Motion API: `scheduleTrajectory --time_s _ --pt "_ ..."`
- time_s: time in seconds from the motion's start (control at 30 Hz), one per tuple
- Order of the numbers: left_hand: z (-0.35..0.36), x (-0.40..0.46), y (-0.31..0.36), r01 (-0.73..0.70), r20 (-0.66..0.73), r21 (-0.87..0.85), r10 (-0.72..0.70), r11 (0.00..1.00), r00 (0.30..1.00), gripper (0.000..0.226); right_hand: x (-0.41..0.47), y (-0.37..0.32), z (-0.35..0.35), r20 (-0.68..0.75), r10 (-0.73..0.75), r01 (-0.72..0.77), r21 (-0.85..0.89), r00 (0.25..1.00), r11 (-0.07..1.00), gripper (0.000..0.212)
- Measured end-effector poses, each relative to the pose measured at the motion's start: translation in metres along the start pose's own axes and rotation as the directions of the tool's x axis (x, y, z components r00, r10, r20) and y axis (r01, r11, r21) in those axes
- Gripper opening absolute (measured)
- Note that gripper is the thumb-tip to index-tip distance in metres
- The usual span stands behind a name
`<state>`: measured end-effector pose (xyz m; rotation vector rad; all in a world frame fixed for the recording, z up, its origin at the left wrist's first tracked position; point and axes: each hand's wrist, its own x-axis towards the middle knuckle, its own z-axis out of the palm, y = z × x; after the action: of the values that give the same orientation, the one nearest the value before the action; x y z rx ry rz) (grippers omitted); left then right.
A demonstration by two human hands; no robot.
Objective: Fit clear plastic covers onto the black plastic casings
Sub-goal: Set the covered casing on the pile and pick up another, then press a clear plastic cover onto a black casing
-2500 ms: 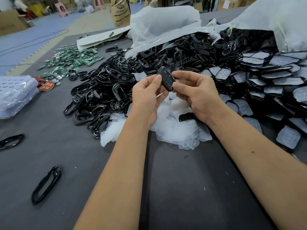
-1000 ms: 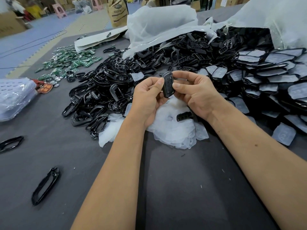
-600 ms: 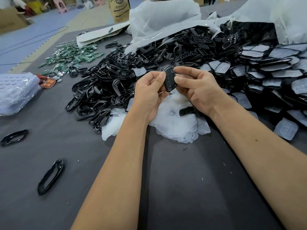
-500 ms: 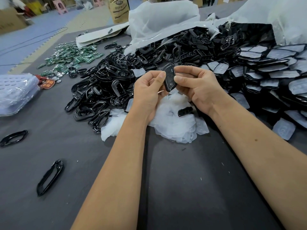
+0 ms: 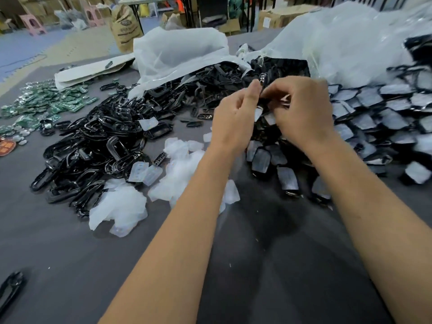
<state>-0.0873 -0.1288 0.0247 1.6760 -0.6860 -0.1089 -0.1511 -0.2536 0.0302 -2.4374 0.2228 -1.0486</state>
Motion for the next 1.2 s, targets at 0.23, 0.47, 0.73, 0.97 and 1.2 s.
scheduleTrajectory --time_s 0.23,0.47,0.73,0.97,1.2 --pt "0.054 0.001 0.004 -0.103 0.105 0.134 0.09 0.986 0.99 0.057 -0.004 0.036 -0.045 0.059 0.157 -0.135 -0.272 0.986 0.953 0.044" --pt "0.037 -0.01 -0.003 -0.079 -0.038 0.186 0.088 0.979 0.995 0.054 0.006 0.015 -0.041 -0.025 0.143 -0.145 -0.158 0.989 0.977 0.045" --pt "-0.042 -0.034 -0.033 -0.005 -0.255 0.463 0.139 0.886 0.957 0.038 0.006 -0.057 0.042 0.191 0.009 -0.026 0.09 0.982 0.996 0.037" --pt "-0.131 -0.06 -0.062 0.434 -0.529 0.742 0.048 0.511 0.847 0.032 -0.005 -0.087 0.12 0.533 -0.104 0.086 0.058 0.84 0.995 0.036" --pt "-0.141 -0.057 -0.067 0.549 -0.55 0.673 -0.161 0.495 0.82 0.026 0.0 -0.103 0.154 0.734 -0.158 0.307 -0.072 0.661 0.949 0.029"
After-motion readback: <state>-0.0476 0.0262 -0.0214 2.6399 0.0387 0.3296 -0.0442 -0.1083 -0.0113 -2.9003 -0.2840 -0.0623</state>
